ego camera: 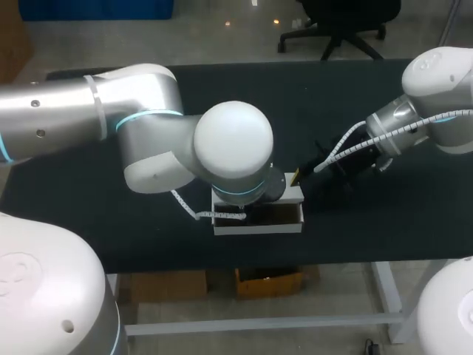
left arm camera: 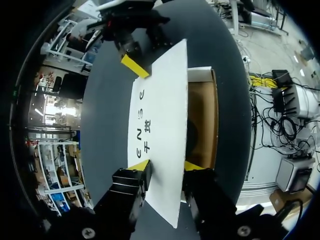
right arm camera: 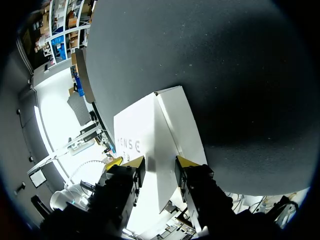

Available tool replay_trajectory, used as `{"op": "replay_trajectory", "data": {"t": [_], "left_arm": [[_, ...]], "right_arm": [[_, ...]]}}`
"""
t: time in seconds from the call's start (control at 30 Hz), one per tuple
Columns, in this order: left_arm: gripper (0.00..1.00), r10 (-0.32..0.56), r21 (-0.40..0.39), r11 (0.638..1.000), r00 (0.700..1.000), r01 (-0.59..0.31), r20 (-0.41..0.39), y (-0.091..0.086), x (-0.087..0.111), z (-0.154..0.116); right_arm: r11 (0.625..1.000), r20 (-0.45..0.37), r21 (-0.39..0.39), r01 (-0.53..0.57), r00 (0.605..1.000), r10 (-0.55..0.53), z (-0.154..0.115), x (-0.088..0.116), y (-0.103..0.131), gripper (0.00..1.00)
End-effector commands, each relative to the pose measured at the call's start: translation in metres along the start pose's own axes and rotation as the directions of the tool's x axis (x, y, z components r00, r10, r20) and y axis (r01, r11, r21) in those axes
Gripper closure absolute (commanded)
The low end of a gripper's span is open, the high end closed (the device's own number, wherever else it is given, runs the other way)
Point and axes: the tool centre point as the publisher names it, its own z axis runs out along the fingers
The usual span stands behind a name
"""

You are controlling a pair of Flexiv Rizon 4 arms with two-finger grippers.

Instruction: Assemble the packaging by folding the flat box into shape, placing the metal phone stand inside, and closing the box properly

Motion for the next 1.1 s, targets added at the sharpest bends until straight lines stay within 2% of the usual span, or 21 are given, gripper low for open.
{"op": "replay_trajectory", "data": {"t": [0.03,0.2,0.47,0.83,1.1], "left_arm": [[0.65,0.000,0.002,1.000,1.000,0.000,0.020,-0.0005,0.0053,-0.0007],[0.70,0.006,0.011,1.000,0.999,-0.006,0.039,0.0005,0.0061,-0.0006],[0.66,0.013,0.023,1.000,0.998,-0.014,0.058,0.0020,0.0068,0.0005],[0.67,0.019,0.023,1.000,0.997,-0.021,0.068,0.0024,0.0095,0.0031],[0.63,0.028,0.021,0.999,0.996,-0.029,0.083,0.0026,0.0124,0.0052]], "right_arm": [[1.000,-0.004,0.004,0.001,1.000,-0.001,-0.0001,-0.0002,0.0008,0.64],[1.000,-0.004,0.003,0.001,1.000,-0.001,-0.0001,-0.0002,0.0007,0.64],[1.000,-0.003,0.001,0.002,1.000,-0.002,-0.0001,-0.0006,-0.0008,0.63],[1.000,-0.003,-0.007,0.002,1.000,-0.002,-0.0030,-0.0024,-0.0040,0.63],[1.000,-0.003,-0.011,0.005,1.000,-0.005,-0.0041,-0.0029,-0.0070,0.63]]}}
